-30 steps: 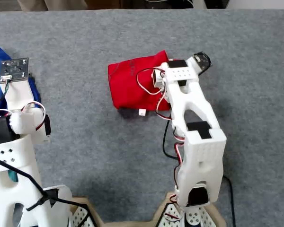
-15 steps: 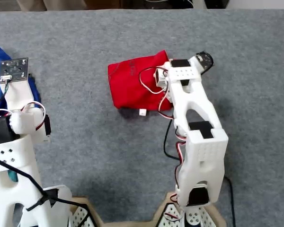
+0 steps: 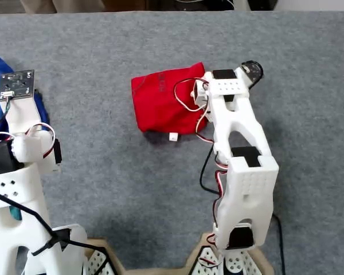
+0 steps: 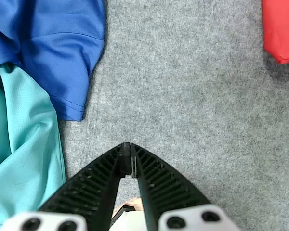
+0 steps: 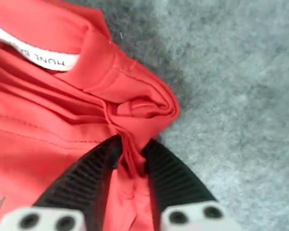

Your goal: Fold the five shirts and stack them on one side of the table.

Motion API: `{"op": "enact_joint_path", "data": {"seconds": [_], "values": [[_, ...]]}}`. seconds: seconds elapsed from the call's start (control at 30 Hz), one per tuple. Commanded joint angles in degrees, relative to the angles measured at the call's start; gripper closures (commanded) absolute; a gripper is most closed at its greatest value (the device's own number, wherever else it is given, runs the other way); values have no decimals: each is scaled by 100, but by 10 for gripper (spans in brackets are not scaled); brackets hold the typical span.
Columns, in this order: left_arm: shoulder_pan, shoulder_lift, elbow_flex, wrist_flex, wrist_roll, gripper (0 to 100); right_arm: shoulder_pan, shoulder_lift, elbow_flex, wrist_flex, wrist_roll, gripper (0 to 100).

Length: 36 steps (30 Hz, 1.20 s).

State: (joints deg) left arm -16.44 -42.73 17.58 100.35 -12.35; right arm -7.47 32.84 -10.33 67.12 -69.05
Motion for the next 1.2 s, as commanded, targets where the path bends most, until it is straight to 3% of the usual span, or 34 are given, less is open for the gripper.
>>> {"op": "enact_joint_path", "data": {"seconds": [0.0, 0.23, 0.5, 0.7, 1.17], "values": [[-70, -119, 0, 35, 9, 976, 171, -31, -259, 193, 62, 992], [-70, -163, 0, 35, 9, 976, 716, -40, -611, 651, 105, 995], [-70, -163, 0, 35, 9, 976, 1921, -40, -1947, 1749, 870, 995], [-70, -163, 0, 35, 0, 976, 3398, -31, -2818, 2242, 1688, 995], [-35, -119, 0, 35, 0, 976, 7240, 84, -2826, 2171, 4167, 995]]}}
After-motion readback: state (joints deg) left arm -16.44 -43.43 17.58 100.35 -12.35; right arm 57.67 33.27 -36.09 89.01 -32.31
